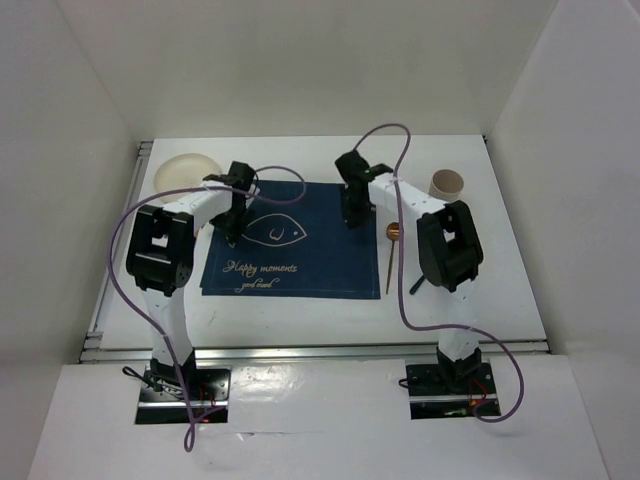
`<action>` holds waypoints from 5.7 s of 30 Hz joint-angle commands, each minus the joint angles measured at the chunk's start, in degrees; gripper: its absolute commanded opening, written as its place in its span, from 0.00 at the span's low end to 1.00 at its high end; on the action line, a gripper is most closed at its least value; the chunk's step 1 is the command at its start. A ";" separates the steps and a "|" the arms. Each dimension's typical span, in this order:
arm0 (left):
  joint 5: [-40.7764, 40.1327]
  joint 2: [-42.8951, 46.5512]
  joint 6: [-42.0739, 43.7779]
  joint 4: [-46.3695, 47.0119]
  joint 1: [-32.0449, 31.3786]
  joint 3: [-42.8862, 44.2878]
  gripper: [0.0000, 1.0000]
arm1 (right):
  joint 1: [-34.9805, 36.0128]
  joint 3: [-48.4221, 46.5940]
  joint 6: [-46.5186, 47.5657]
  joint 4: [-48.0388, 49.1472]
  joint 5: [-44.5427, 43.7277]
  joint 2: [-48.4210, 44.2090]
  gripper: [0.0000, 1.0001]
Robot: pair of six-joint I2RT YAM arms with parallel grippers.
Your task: Set the dinner table for one person
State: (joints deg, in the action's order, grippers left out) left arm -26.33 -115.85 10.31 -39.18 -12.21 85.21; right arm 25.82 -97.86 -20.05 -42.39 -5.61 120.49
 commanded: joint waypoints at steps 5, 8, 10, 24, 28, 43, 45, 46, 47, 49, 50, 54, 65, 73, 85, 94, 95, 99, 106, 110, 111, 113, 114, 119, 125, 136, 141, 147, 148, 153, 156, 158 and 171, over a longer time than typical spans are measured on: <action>2.42 6.43 -2.83 0.95 -0.45 -9.78 0.79 | 3.09 17.24 -12.19 2.48 -1.25 -6.22 0.00; 3.12 9.06 -2.83 1.47 -2.38 -14.96 0.79 | 3.09 22.95 -13.96 4.06 -1.25 -8.07 0.00; 3.12 11.51 -2.83 1.47 -4.05 -17.26 0.79 | 3.09 25.43 -15.53 4.59 -1.86 -9.65 0.00; 5.23 15.13 -5.65 -2.04 -6.69 -17.80 0.79 | 2.56 31.95 -11.59 8.72 -3.18 -16.34 0.00; 5.76 15.83 -5.65 -3.36 -6.69 -18.58 0.79 | 1.95 28.79 -10.00 9.26 -3.18 -13.97 0.00; 4.53 12.49 -5.65 -2.31 -5.63 -14.99 0.80 | 0.72 30.01 -12.73 8.82 0.24 -12.55 0.00; 4.53 12.49 -5.12 -2.31 -5.11 -14.28 0.82 | 0.72 31.41 -13.26 9.95 2.44 -13.43 0.00; 3.83 11.97 -4.51 -2.31 -5.11 -13.67 0.82 | 0.72 32.20 -13.26 9.96 2.44 -13.44 0.00; 3.83 11.36 -4.50 -2.83 -4.50 -13.14 0.82 | 0.72 32.21 -13.78 9.96 3.14 -13.44 0.00; 3.83 11.35 -4.50 -3.97 -4.49 -12.52 0.82 | 0.72 32.21 -13.78 9.96 3.15 -13.44 0.00; 4.44 11.35 -5.03 -3.98 -4.49 -12.52 0.82 | 0.72 32.21 -13.78 9.96 3.15 -13.44 0.00; 4.97 15.12 -5.55 -4.50 -4.49 -12.62 0.83 | 0.72 29.05 -10.81 8.91 2.53 -13.44 0.01; 8.08 20.41 -9.85 3.57 6.45 -1.47 0.89 | 0.72 17.80 -6.14 5.57 6.04 -19.75 0.64; 26.44 -3.09 -19.44 -9.65 23.62 31.03 0.84 | 0.72 20.08 -6.14 7.05 8.24 -22.93 0.61; 17.71 -13.25 -23.40 2.97 31.79 33.00 0.84 | 1.25 14.55 -3.68 3.02 11.41 -15.38 0.58; 35.03 -19.06 -19.37 3.05 35.15 30.39 0.83 | 1.25 10.43 -4.20 0.38 13.52 -10.54 0.55; 35.90 -19.06 -19.36 3.58 35.15 29.50 0.83 | 1.25 9.80 -4.20 -0.32 13.52 -9.93 0.55; 35.12 -19.59 -19.36 6.65 35.15 27.55 0.82 | 1.25 8.57 -4.20 -1.47 12.99 -9.92 0.54; 36.95 -23.54 -21.20 5.08 35.15 30.97 0.75 | 2.39 8.04 -4.20 -3.40 9.92 -9.92 0.54; 38.27 -26.44 -21.20 2.01 34.62 34.23 0.42 | 2.92 8.04 -4.20 -3.93 9.30 -9.92 0.54; 38.80 -26.44 -21.20 -0.17 34.62 34.84 0.28 | 2.92 8.04 -4.20 -3.93 8.69 -9.92 0.54; 38.81 -26.45 -21.20 -0.99 34.62 34.07 0.00 | 2.92 8.04 -4.20 -4.45 7.80 -9.92 0.54; 39.33 -25.57 -21.20 -0.99 34.62 32.84 0.00 | 2.92 8.04 -4.20 -5.24 7.11 -9.92 0.54; 44.68 -21.52 -22.43 3.05 34.62 27.74 0.00 | 3.44 10.49 -4.73 -5.16 5.88 -11.85 0.54; 52.33 -22.92 -29.54 2.79 35.32 34.75 0.00 | 3.44 11.64 -5.26 -5.16 5.87 -11.85 0.54; 64.73 -14.32 -32.38 1.40 37.44 37.13 0.00 | 3.44 14.20 -9.73 -4.63 3.77 -15.02 0.54; 59.56 -3.52 -17.29 -2.57 28.67 24.59 0.00 | 2.22 11.03 -21.46 -13.12 -5.97 -18.52 0.54; 55.17 5.37 -3.73 -4.06 12.07 10.34 0.00 | -1.47 19.71 -26.53 -8.42 -10.30 -32.30 0.54; 54.37 5.37 -1.89 -4.85 9.77 8.94 0.00 | -2.00 21.12 -26.53 -6.58 -10.30 -33.72 0.54; 49.28 3.97 -1.87 -3.54 0.18 6.81 0.00 | -2.71 27.54 -26.53 -5.33 -9.51 -38.48 0.54; 48.66 2.21 -2.48 -3.01 -2.47 6.81 0.00 | -2.71 29.83 -26.53 -6.39 -10.56 -41.20 0.54; 46.81 0.72 -2.48 -2.49 -3.87 6.81 0.00 | -2.71 31.15 -26.53 -5.87 -10.57 -43.57 0.54; 42.94 -2.01 -3.01 3.67 -6.87 4.00 0.00 | -2.71 34.76 -25.39 -3.58 -10.04 -45.96 0.57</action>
State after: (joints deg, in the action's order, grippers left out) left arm 17.32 -117.14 6.15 -37.98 -18.70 89.93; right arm 22.79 -63.31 -45.56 -48.49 -14.39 75.55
